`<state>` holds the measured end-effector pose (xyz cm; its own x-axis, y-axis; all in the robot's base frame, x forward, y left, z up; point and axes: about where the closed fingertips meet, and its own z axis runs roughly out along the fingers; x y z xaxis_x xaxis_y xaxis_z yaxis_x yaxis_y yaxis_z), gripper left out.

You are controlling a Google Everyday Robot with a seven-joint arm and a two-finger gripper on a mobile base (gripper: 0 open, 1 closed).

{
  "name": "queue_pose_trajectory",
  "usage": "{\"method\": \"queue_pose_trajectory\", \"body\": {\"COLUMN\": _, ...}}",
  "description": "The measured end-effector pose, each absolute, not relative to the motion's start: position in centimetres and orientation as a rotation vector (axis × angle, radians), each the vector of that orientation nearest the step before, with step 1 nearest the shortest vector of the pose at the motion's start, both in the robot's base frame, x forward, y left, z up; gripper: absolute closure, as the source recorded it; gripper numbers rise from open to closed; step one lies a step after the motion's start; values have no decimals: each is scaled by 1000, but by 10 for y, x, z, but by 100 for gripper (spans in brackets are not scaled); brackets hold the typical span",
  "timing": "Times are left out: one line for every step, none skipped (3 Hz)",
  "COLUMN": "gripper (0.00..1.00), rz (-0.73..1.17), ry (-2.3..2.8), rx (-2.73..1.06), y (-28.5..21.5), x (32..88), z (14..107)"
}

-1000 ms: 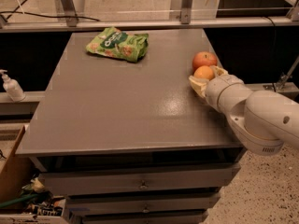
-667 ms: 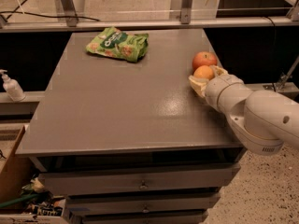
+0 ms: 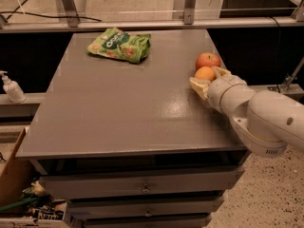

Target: Move orange near apple

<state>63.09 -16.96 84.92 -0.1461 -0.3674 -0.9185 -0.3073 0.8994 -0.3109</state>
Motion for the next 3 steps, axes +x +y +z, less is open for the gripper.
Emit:
{"method": "queue_pose_trajectory", "body": {"gripper": 0, "rz": -55, "ry": 1742, "rx": -516, "y": -168, "x": 631, "z": 850}}
{"method": "queue_pose_trajectory", "body": {"gripper": 0, "rz": -40, "ry": 1737, "rx": -514, "y": -171, "x": 631, "z": 854}}
{"method": "queue_pose_trajectory", "body": {"gripper": 0, "rz": -34, "ry": 1732, "rx": -519, "y": -184, "x": 627, "z": 860}}
